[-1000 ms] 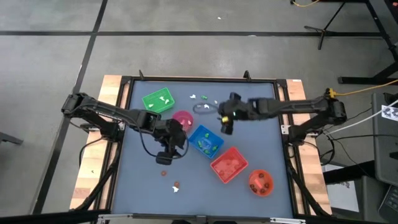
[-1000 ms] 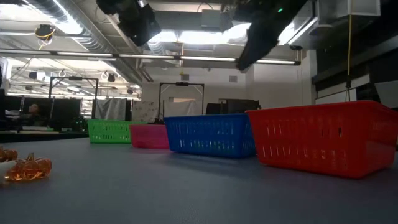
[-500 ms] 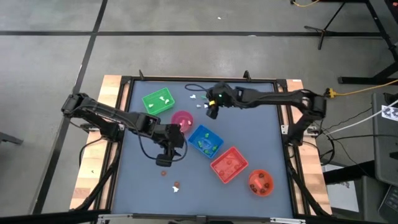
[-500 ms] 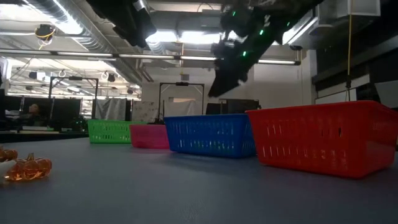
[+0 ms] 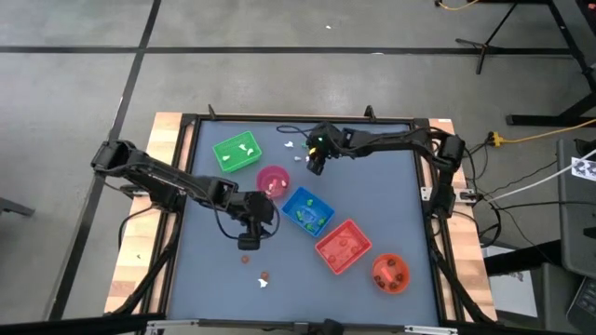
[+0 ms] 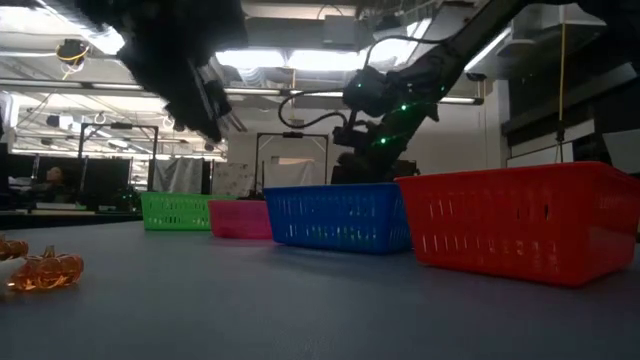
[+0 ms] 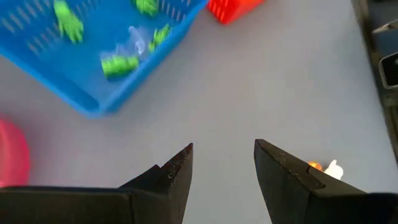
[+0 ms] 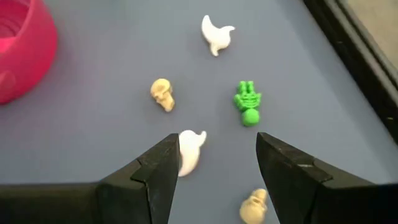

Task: Sort Halloween decoration
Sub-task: Put the white ghost toy into the green bin

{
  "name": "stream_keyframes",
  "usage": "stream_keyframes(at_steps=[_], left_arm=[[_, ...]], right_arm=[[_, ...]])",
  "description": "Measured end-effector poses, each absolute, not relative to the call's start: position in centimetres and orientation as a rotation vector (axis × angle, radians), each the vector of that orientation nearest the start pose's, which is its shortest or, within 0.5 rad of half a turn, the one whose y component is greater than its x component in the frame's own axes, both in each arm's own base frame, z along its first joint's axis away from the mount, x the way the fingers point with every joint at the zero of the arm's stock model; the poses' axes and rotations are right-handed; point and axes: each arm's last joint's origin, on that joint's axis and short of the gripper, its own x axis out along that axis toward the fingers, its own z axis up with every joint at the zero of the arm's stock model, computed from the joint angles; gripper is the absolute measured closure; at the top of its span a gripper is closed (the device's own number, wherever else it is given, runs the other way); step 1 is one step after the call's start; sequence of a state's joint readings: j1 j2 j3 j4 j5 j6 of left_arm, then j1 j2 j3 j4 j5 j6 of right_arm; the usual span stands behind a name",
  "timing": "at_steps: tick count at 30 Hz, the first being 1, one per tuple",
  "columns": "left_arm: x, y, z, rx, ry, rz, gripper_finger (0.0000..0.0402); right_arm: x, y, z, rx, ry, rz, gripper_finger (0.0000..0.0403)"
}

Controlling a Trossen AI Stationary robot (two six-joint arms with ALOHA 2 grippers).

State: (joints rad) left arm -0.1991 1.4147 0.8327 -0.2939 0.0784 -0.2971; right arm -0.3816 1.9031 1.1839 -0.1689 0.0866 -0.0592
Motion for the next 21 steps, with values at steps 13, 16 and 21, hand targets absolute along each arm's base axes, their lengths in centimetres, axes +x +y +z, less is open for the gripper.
stream_keyframes(at_steps=[13,16,21], left_arm=[[27.3,-5.7,20.2,-0.263,0.868,-0.108,0.0247],[27.3,-5.7,20.2,-0.258,0.866,-0.110,0.0247],[27.4,-5.7,20.2,-0.257,0.863,-0.111,0.0247]], right_arm=[[36.8,-15.0,16.0,0.045,0.847,-0.390,0.0191],[36.8,-14.9,15.2,0.057,0.873,-0.383,0.0191],[37.2,-15.2,13.3,0.049,0.900,-0.406,0.0191]])
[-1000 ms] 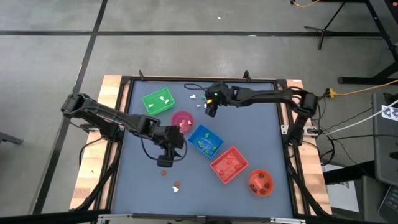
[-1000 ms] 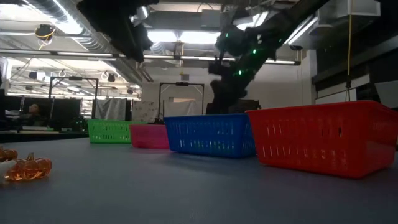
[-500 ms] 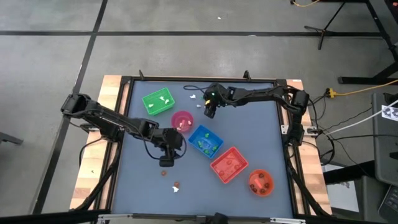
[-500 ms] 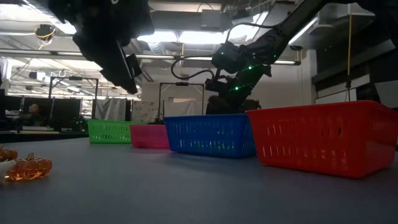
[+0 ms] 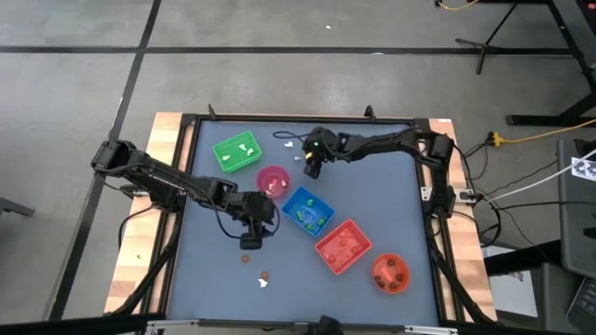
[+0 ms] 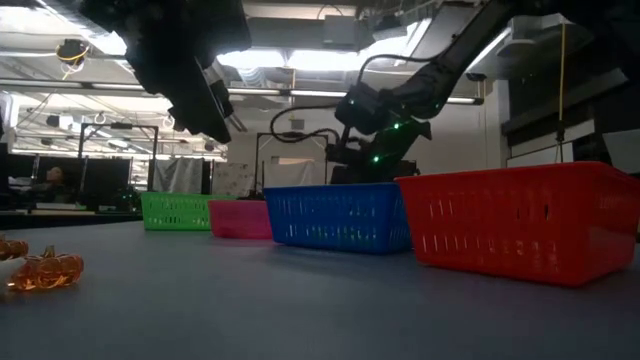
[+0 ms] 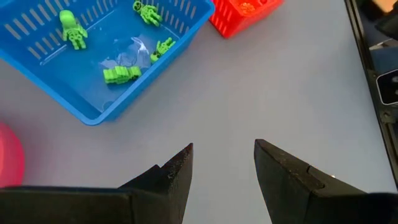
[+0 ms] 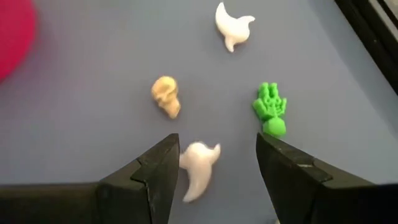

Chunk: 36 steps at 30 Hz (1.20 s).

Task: Sort Halloween decoration
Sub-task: Put the white ghost toy into the green bin

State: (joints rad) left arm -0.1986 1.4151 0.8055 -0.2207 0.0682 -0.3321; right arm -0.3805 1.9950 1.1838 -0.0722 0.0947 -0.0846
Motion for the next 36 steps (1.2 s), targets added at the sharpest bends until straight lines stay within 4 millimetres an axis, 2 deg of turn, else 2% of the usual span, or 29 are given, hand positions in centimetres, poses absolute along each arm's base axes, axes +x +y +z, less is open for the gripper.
stream_keyframes(at_steps=[8,17,29,36], left_arm=[[27.4,-5.7,20.2,-0.255,0.863,-0.111,0.0247],[27.4,-5.7,20.2,-0.256,0.862,-0.111,0.0247],[27.4,-5.7,20.2,-0.256,0.862,-0.110,0.0247],[27.4,-5.7,20.2,-0.256,0.862,-0.111,0.0247]], right_arm=[[37.5,-15.4,12.1,0.034,0.918,-0.445,0.0191],[37.4,-15.3,12.0,0.057,0.921,-0.425,0.0196],[37.4,-15.2,11.8,0.062,0.937,-0.415,0.0290],[37.4,-15.2,11.8,0.062,0.938,-0.415,0.0319]])
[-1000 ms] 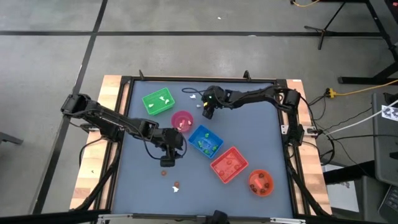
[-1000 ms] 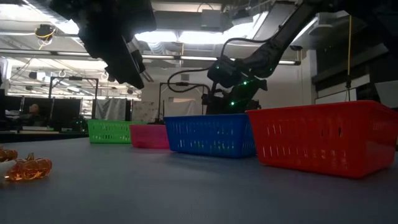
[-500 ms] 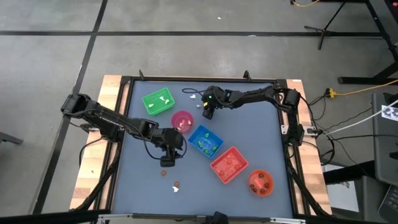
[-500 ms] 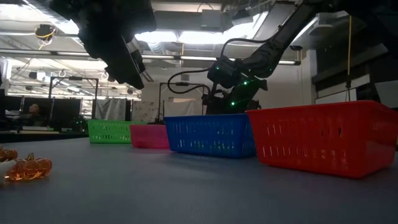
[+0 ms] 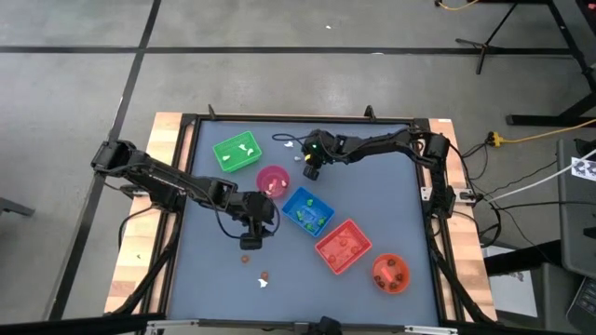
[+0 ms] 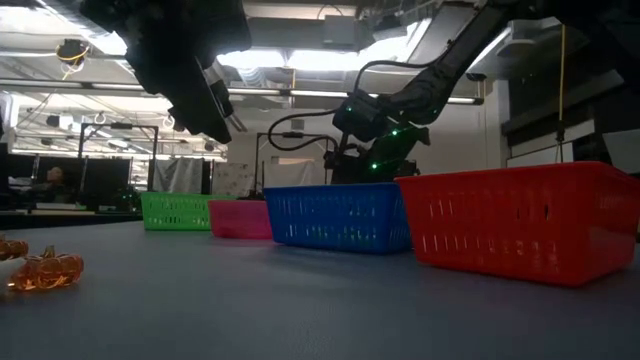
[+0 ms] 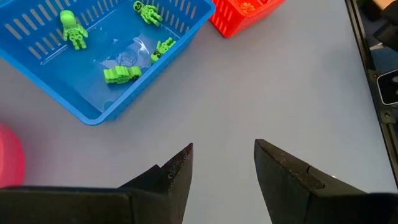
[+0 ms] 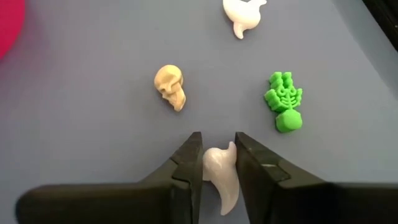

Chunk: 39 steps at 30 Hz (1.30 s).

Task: Sort Halloween decoration
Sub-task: Put the white ghost toy into the green bin

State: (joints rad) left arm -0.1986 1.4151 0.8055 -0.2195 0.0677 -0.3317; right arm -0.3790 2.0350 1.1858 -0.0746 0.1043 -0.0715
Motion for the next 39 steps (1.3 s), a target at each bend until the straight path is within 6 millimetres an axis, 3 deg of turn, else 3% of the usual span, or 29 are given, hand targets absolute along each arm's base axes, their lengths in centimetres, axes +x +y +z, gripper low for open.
stream_keyframes(at_steps=[14,19,28,39], left_arm=[[27.3,-5.7,20.2,-0.256,0.868,-0.109,0.0247],[27.2,-5.7,20.4,-0.264,0.867,-0.123,0.0247],[25.1,-5.3,23.3,-0.278,0.808,-0.146,0.0247],[21.1,-4.5,26.9,-0.283,0.735,-0.156,0.0247]], right_arm=[[37.3,-15.2,11.9,0.067,0.937,-0.405,0.0326],[37.8,-15.4,12.8,0.081,0.973,-0.386,0.0327],[39.4,-15.9,15.8,0.086,0.951,-0.369,0.0327],[41.8,-16.0,19.2,0.167,0.729,-0.300,0.0327]])
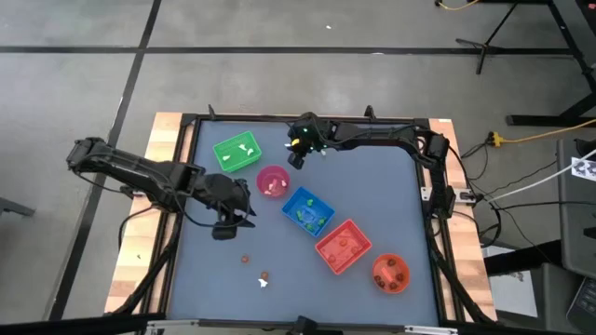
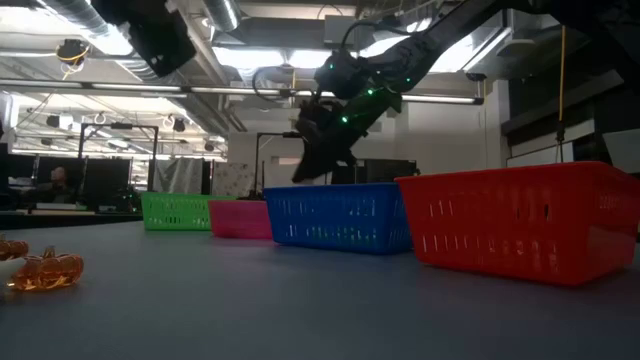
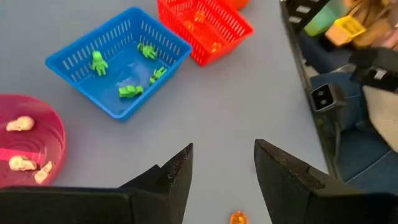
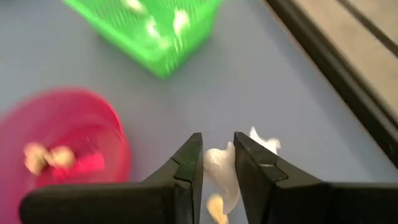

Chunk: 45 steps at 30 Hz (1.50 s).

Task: Sort Halloween decoration
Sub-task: Put the white ghost toy into the green bin

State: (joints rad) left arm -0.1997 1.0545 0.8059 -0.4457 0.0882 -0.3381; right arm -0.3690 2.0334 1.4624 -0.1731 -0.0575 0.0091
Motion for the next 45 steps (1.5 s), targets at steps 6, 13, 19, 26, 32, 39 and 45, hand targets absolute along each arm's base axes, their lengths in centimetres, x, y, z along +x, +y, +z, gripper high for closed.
stream_keyframes(at_steps=[6,13,19,26,32,39,45], left_arm=[[19.6,-4.2,28.4,-0.285,0.661,-0.171,0.0247],[18.6,-4.0,29.4,-0.287,0.608,-0.182,0.0247],[18.6,-4.0,29.4,-0.287,0.605,-0.182,0.0247],[18.6,-4.0,29.4,-0.288,0.602,-0.181,0.0247],[18.6,-4.0,29.4,-0.287,0.602,-0.178,0.0247],[18.6,-3.9,29.4,-0.286,0.601,-0.174,0.0247],[18.7,-3.9,29.4,-0.281,0.598,-0.156,0.0247]], right_arm=[[43.2,-15.2,20.6,0.138,0.565,-0.276,0.0327],[44.5,-14.1,22.4,0.091,0.363,-0.248,0.0327],[45.2,-14.1,23.8,0.095,0.159,-0.231,0.0327],[48.2,-14.7,22.9,0.133,0.097,-0.183,0.0327],[51.4,-15.5,21.8,0.130,0.092,-0.181,0.0327],[52.7,-15.9,21.0,0.131,0.098,-0.185,0.0327],[52.7,-16.0,21.0,0.129,0.098,-0.190,0.0327]])
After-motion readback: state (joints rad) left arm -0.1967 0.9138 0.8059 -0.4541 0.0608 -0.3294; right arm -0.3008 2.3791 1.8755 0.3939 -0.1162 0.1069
